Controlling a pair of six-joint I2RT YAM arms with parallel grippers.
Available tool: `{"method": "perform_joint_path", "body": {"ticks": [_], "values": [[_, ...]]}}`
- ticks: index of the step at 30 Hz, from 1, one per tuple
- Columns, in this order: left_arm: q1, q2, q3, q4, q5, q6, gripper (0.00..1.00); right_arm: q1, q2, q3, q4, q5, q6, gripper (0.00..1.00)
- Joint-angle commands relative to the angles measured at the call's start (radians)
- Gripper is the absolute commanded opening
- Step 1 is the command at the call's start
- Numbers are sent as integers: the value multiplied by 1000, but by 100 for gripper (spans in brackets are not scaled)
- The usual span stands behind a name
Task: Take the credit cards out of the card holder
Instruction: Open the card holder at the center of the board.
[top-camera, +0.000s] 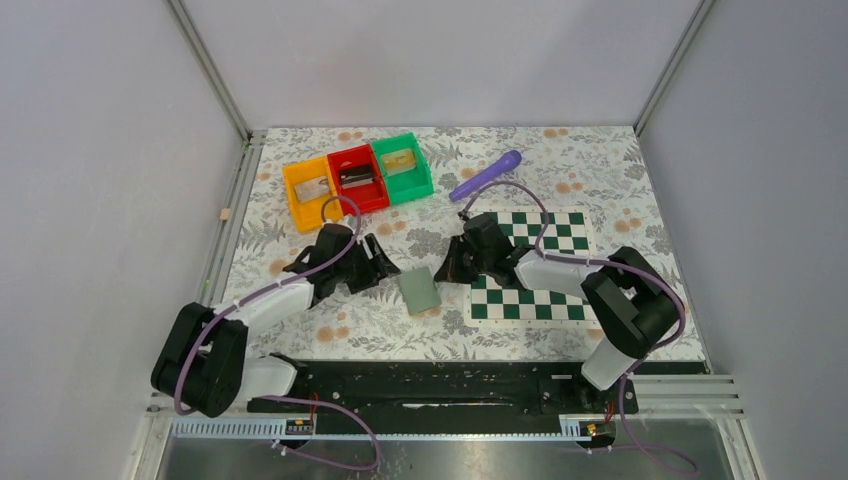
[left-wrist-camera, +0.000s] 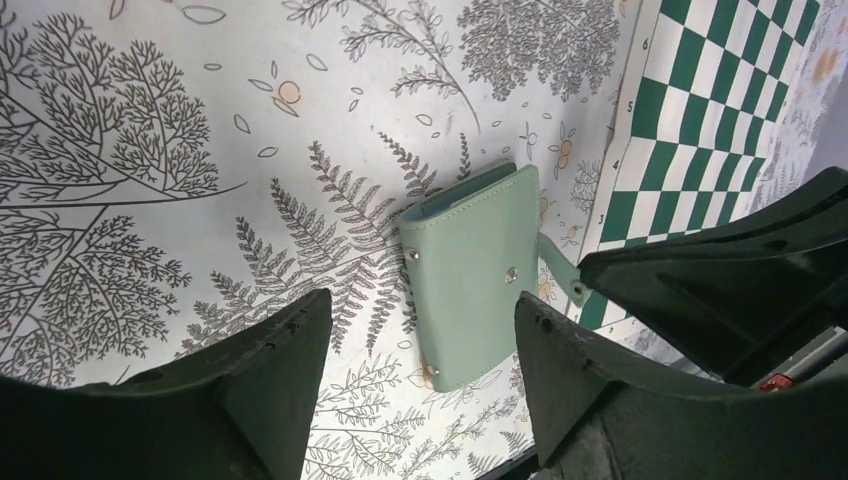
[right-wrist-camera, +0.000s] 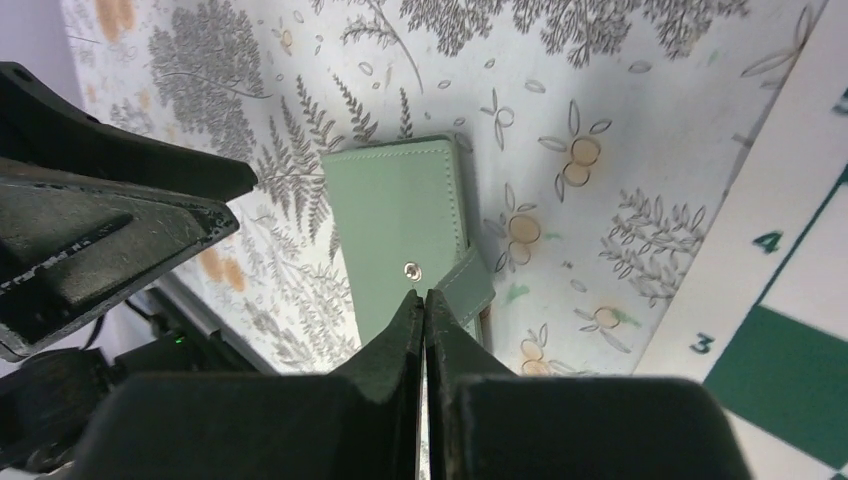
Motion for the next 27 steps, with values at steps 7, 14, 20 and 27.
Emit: {"method": "perform_joint_path", "body": {"ticks": [7,14,20,27], "values": [[-121,-47,89,-165,-96,78,74,2,-126,-111,351,-126,269,0],[-163,-25,100,-105,-21,45,77,3,-142,-123,368,-130,283,0],[-173,-34,89,-93,-44,25,79,7,-154,-149,384,-134,289,0],[-173,-173,46,-112,-140,-12,79,8,-179,-149,348,-122,267,0]]}}
